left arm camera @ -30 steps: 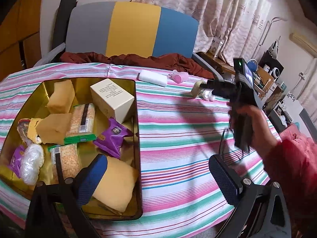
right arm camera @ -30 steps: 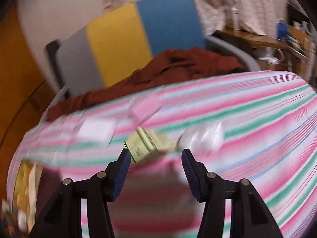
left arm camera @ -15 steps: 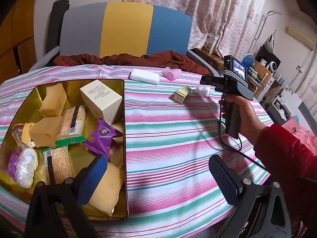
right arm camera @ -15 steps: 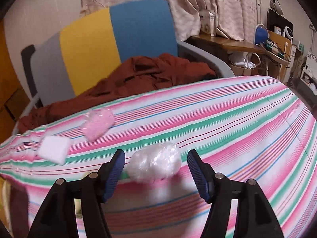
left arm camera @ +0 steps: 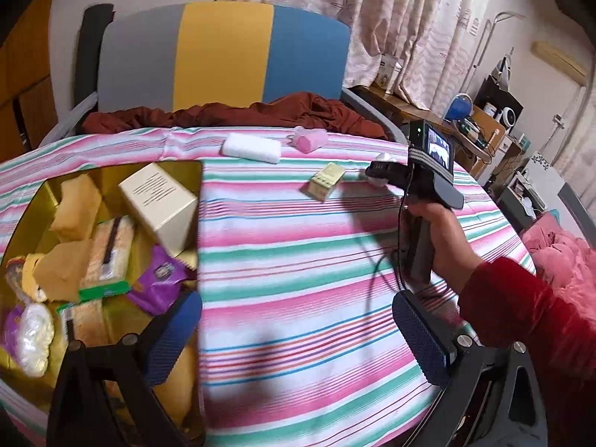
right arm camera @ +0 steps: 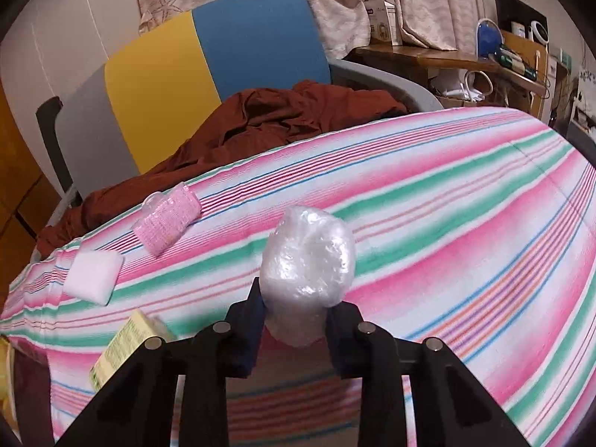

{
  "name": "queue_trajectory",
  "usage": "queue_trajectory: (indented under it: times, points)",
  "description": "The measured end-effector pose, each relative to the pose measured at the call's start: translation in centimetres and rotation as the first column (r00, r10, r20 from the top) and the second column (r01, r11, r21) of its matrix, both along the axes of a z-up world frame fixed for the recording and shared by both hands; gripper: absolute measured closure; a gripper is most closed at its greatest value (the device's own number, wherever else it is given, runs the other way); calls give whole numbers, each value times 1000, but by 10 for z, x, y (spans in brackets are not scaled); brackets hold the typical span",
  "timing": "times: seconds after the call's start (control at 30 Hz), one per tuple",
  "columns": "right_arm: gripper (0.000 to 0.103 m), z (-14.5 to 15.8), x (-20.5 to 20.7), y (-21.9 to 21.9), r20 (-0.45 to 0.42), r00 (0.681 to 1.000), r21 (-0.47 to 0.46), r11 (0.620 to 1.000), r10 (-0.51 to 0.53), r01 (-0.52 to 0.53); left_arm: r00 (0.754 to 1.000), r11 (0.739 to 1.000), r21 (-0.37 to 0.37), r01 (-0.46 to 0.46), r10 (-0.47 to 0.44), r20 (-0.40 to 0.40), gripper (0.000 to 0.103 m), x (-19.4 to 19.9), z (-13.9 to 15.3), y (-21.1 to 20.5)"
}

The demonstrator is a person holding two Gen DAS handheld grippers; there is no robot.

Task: Organize objects
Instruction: 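Grasp the yellow-green medicine box with the left tool while the right tool holds the bundle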

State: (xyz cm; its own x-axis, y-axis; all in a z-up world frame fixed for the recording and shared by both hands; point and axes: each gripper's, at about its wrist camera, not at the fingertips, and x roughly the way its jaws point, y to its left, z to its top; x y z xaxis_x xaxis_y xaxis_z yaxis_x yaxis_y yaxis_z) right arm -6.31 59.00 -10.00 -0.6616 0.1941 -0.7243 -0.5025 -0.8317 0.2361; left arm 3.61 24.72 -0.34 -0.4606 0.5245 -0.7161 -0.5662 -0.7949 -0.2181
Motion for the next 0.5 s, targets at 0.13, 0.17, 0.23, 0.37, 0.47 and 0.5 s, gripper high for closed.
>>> queue_trajectory:
  times: [0.13,0.17,0.23,0.37,0.47,0.5]
  points:
    - [74,6,25,-6,-33,999,4,1000,1,-1,999,999,-3,39,-39,-28,0,-6,7,22]
    - [74,8,31,-8,-35,999,12,1000,-1,1,998,999,-4,43,-43,-37,0,-7,9,27]
    - [74,10,45,-13,-38,999,33,999,-7,8,997,998,-7,55,-55,-54,0,-14,12,42]
    - [74,13,69,-20,-71,997,42,998,-42,45,996,998,-23,53,-55,-67,0,-34,14,72]
    - [74,12,79,-20,-89,994,27,997,-65,68,996,998,-58,39,-44,-79,0,-52,10,94]
    - [74,10,79,-19,-86,994,16,997,-72,74,995,997,-78,30,-37,-90,0,-59,8,101]
